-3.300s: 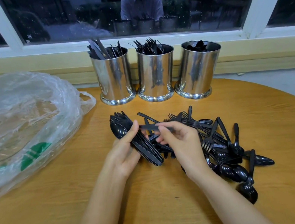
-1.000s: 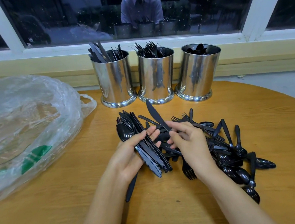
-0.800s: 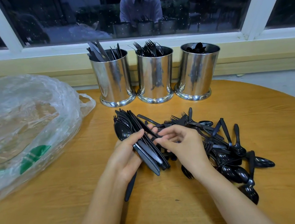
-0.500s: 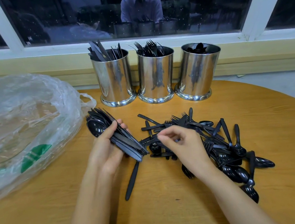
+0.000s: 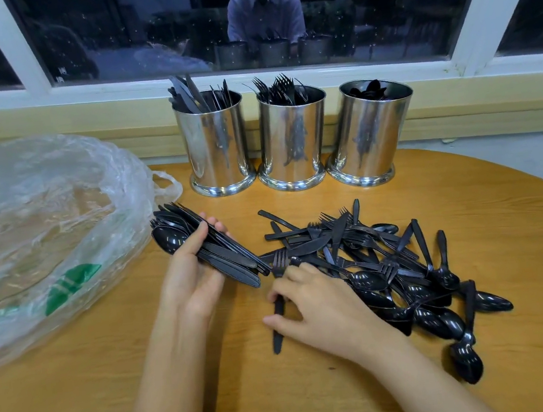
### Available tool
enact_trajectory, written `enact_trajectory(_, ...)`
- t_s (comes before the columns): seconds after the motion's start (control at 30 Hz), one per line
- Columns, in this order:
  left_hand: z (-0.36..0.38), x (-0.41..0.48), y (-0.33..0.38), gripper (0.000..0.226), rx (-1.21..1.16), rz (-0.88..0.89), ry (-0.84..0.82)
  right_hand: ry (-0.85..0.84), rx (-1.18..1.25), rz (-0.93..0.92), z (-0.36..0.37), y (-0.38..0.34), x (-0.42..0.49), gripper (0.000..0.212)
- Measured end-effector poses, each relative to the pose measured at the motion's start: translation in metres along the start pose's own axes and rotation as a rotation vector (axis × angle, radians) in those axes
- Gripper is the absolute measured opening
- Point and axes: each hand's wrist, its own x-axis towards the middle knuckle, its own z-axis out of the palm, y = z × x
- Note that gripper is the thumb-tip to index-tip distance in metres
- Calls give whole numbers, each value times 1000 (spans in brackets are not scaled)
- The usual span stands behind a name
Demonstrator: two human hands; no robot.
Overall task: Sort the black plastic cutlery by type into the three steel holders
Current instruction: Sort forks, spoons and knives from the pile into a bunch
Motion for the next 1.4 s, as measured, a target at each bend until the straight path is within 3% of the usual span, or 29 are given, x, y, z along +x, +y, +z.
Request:
enact_trajectory(0.13,1,-1,-2,15,1,4,12,43,6,121,-3,5,-3,24)
enact_trajectory(0.33,0,-1,-1,14,11,-7,14,181,135,327,-4,10,-5,30)
enact_trajectory(0.43,2,-2,-2,15,2,-18,15,283,176,393,-10,13,-5,13)
enact_trajectory(0.53,4,-3,-5,16,14,-33,29,409,221,445,-17,20,-6,16)
enact_trajectory(0.67,8,-6,-14,12,55,-79,65,568,600,472,-22,29,-4,7)
enact_trajectory(0.8,10,-7,-27,11,82,-174,33,528,847,377,-25,20,-4,19)
enact_trajectory(1.07,11,-7,-43,32,229,-148,-25,543,723,316,-14,9,0,5)
enact_trajectory(1.2,11,-8,-43,24,196,-170,-18,510,628,232,-6,9,2,6)
enact_trajectory(1.3,10,-8,-41,7,213,-145,50,470,555,168,-5,10,2,8)
enact_trajectory(1.4,10,-7,-35,11,222,-90,110,483,492,132,-10,14,1,12)
